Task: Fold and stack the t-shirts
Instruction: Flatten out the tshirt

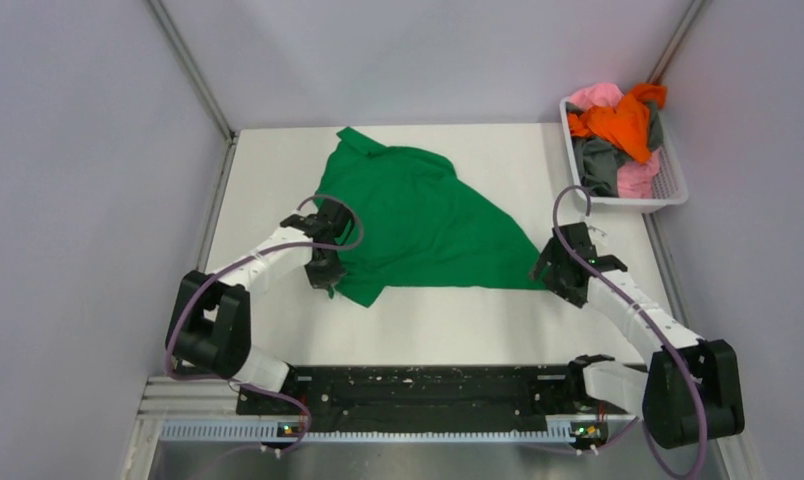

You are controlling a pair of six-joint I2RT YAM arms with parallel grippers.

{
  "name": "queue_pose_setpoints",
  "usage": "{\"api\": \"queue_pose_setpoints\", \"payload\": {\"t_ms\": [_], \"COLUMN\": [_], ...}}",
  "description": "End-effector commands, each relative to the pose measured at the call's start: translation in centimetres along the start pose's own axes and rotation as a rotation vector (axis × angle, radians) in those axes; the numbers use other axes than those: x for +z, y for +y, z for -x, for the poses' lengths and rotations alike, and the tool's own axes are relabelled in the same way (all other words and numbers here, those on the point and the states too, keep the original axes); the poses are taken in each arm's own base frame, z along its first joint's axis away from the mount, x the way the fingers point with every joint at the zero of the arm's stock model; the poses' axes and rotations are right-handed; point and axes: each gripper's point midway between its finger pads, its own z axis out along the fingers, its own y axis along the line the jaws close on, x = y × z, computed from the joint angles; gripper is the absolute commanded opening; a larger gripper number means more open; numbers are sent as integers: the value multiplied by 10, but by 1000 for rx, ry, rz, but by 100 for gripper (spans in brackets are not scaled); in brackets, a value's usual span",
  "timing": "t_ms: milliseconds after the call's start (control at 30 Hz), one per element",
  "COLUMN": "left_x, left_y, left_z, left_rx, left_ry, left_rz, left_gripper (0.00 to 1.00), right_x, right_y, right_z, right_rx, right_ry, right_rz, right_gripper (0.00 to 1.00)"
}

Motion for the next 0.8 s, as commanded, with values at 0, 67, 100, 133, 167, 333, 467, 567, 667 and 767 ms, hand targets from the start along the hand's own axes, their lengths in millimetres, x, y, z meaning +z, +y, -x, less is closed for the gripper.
{"api": "queue_pose_setpoints", "payload": {"t_ms": [0, 67, 100, 133, 167, 333, 467, 567, 667, 767], "left_x": [-10, -13, -15, -16, -18, -19, -20, -21, -22, -26], "left_y": [-3, -4, -5, -5, -6, -5, -8, -6, -5, -2], "left_z": [-7, -6, -5, -5, -5, -2, -1, -1, -1, 1], "left_rx": [5, 0, -4, -5, -7, -20, -29, -33, -40, -54], "left_ry": [10, 1, -6, -10, -12, -26, -29, -30, -34, -47], "left_rz": [-76, -95, -104, -109, -115, -113, -132, -118, -115, -109], "left_gripper": [0, 0, 0, 0, 0, 0, 0, 0, 0, 0], "right_x": [13, 20, 23, 24, 25, 29, 36, 43, 44, 39], "right_y": [8, 13, 14, 15, 17, 19, 20, 19, 19, 16], "right_z": [7, 5, 5, 6, 7, 14, 13, 8, -1, -9], "right_rx": [16, 6, 3, 3, 3, 3, -31, -51, -74, -83], "right_ry": [-11, 5, 6, 5, 1, -33, -31, -16, 7, 13], "right_rz": [-4, 8, 8, 9, 14, 12, -21, -54, -75, -105], "right_gripper": [76, 72, 71, 71, 70, 68, 66, 63, 53, 30]}}
